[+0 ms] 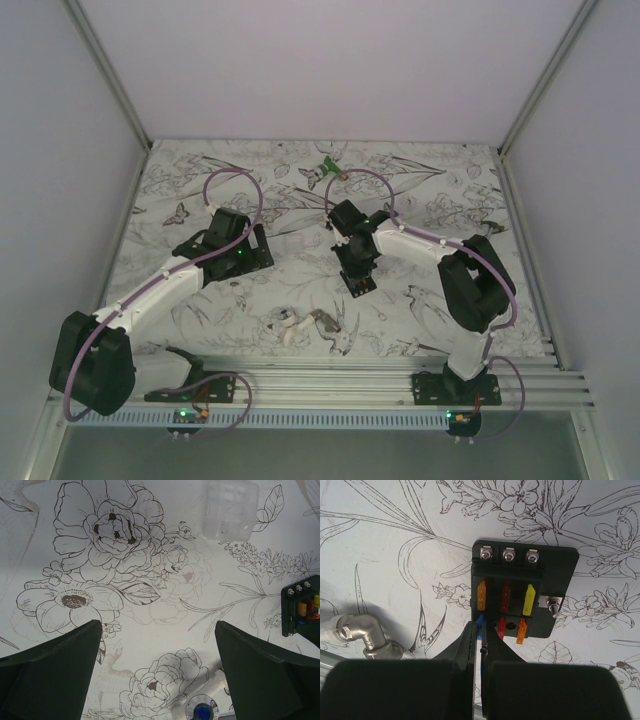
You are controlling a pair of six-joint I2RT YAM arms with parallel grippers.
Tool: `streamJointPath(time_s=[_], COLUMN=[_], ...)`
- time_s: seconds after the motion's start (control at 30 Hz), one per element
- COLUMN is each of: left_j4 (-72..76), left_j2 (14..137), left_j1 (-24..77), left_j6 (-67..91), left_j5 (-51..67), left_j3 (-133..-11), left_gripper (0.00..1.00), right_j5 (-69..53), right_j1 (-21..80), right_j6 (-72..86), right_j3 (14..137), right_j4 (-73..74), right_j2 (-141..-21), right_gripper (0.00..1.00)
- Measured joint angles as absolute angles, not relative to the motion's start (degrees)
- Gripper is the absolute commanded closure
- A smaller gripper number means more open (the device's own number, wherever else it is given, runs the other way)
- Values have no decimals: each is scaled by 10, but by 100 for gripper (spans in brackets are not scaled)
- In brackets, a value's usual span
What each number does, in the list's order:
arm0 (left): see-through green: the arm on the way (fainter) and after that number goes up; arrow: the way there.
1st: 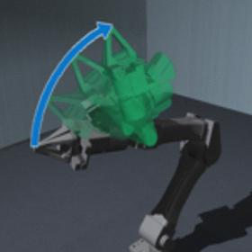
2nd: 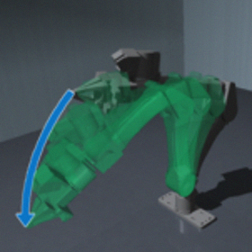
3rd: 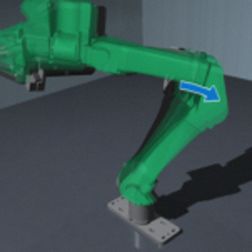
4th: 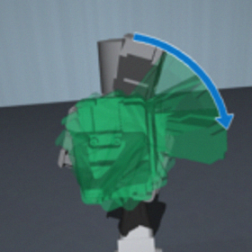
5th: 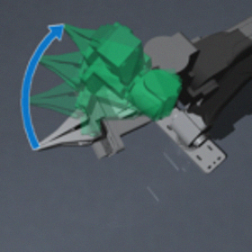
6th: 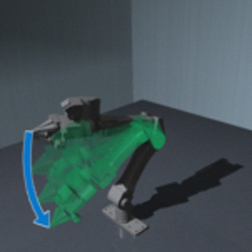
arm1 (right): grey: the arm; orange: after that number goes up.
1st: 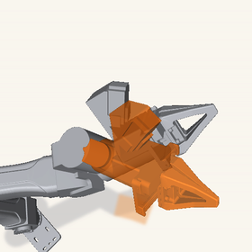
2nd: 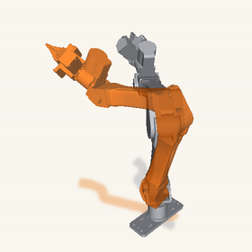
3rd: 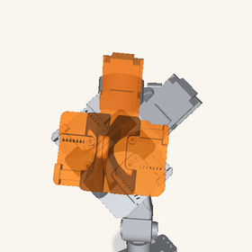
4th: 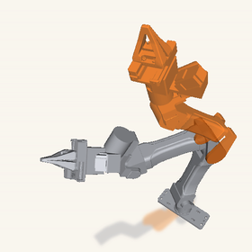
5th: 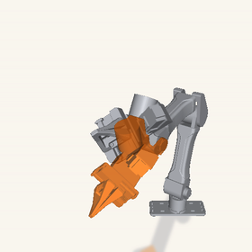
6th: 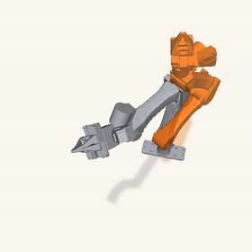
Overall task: Snap on the fuse box
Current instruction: Install the fuse at the fuse box base.
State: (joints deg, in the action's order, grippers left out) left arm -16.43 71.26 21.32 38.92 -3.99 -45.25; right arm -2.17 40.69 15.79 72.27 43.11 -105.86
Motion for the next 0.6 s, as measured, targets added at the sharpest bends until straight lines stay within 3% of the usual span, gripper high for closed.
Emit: streamJointPath(time_s=[0.6], left_j4=[-164], left_j2=[713], left_j1=[213], left_j6=[389], left_j5=[-40], left_j3=[-453], left_gripper=[0], right_j5=[37], right_j1=[430], right_j6=[182], right_j3=[744], right_j4=[457], right_j2=[-1085], right_gripper=[100])
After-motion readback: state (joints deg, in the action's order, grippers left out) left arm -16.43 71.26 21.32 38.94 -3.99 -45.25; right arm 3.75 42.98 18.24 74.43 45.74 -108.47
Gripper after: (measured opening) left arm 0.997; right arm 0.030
